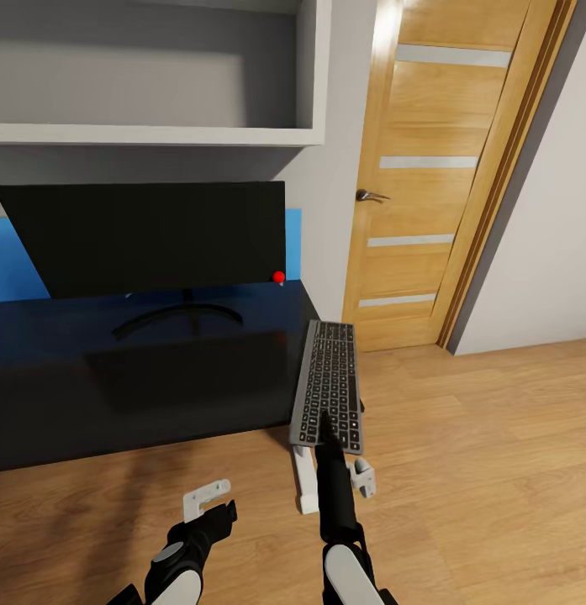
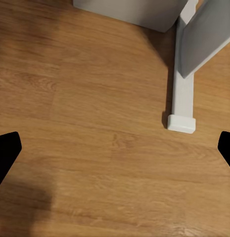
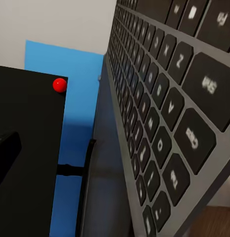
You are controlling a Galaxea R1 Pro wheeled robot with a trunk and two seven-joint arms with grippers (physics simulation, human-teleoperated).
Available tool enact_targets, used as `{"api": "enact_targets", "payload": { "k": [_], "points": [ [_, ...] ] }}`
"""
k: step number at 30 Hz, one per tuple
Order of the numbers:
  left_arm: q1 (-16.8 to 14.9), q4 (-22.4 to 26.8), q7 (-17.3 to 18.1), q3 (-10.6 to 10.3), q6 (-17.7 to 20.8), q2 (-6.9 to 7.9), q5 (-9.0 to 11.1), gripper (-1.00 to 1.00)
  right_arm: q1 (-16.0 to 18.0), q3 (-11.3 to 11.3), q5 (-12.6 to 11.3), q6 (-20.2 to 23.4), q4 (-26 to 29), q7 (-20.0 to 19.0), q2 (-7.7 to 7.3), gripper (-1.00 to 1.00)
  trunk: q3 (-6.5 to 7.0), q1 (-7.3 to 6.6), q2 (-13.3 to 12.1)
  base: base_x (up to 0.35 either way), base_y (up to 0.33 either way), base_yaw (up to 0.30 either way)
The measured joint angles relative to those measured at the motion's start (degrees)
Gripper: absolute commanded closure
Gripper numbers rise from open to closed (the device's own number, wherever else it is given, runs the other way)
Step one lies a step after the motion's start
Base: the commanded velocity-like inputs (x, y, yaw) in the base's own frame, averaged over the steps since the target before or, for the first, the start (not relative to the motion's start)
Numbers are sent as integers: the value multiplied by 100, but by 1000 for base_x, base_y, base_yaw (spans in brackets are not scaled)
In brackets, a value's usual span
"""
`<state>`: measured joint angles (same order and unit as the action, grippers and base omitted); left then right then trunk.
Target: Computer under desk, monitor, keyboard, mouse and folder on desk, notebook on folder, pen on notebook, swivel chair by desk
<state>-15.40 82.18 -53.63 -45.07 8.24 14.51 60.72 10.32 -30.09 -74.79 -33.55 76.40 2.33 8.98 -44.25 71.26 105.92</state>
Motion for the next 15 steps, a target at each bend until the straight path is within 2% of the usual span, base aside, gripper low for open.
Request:
{"api": "enact_targets", "payload": {
  "k": [6, 11, 15],
  "points": [
    [0, 0, 0, 0, 0, 4, 0, -100, 0, 18, -13, 231, -72, 24, 0, -100, 0, 0, 0, 0, 0, 0],
    [0, 0, 0, 0, 0, 4, 0, -100, 0, 15, -16, 293, -140, 350, 8, -100, 0, 0, 0, 0, 0, 0],
    [0, 0, -1, 5, 0, 11, 0, -100, 0, 15, -22, 300, -147, 445, 9, -100, 0, 0, 0, 0, 0, 0]
  ]
}}
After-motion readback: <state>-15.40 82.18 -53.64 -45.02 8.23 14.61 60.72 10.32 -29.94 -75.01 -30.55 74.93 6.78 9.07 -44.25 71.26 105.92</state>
